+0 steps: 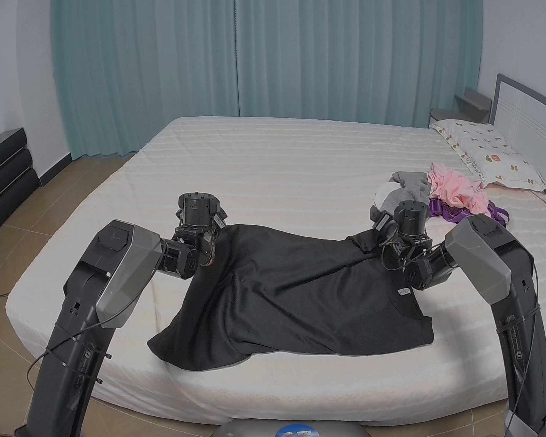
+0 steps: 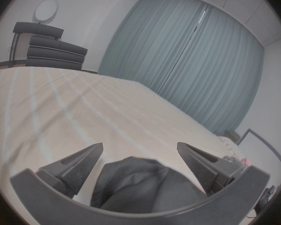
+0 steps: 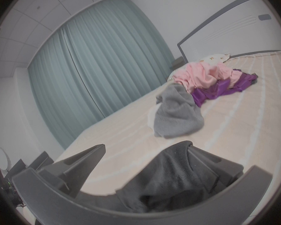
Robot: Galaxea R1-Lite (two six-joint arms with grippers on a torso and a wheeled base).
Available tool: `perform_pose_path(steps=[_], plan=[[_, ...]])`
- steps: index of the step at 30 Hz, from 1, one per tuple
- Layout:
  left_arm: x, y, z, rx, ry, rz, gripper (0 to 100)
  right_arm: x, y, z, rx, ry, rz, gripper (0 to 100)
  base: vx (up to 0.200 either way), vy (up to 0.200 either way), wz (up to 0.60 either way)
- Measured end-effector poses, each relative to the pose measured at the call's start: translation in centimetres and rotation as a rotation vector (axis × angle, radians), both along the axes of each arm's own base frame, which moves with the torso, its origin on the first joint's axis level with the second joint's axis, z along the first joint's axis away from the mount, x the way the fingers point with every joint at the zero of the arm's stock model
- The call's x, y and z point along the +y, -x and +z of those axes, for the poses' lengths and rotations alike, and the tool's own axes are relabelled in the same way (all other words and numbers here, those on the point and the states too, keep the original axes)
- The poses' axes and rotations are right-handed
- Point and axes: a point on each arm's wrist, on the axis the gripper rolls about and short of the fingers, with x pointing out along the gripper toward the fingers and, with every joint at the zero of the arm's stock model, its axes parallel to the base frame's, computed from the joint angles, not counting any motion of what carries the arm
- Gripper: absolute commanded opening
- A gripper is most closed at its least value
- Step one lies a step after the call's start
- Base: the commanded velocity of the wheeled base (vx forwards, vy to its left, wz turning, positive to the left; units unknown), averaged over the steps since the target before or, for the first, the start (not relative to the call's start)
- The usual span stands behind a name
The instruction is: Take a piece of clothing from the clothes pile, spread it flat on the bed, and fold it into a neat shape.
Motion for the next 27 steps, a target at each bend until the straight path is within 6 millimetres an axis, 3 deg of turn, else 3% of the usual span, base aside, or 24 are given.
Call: perform_pose_path(steps=[7, 18, 27], plan=[[1.4, 2.3, -1.2, 0.15, -0.011, -0.059, 100, -0.9, 2.3, -0.6, 0.102, -0.022, 0.082, 100, 0.0, 0.0, 0.0], [3.7, 6.5, 3.4, 0.189, 0.064, -0.112, 100, -2.0, 7.7, 2.6, 0.185, -0.127, 0.209, 100, 0.0, 0.0, 0.0], [5.3, 11.2, 4.5, 0.217, 0.107, -0.117, 100, -2.5, 12.5, 4.3, 0.228, -0.189, 0.269, 100, 0.0, 0.0, 0.0]])
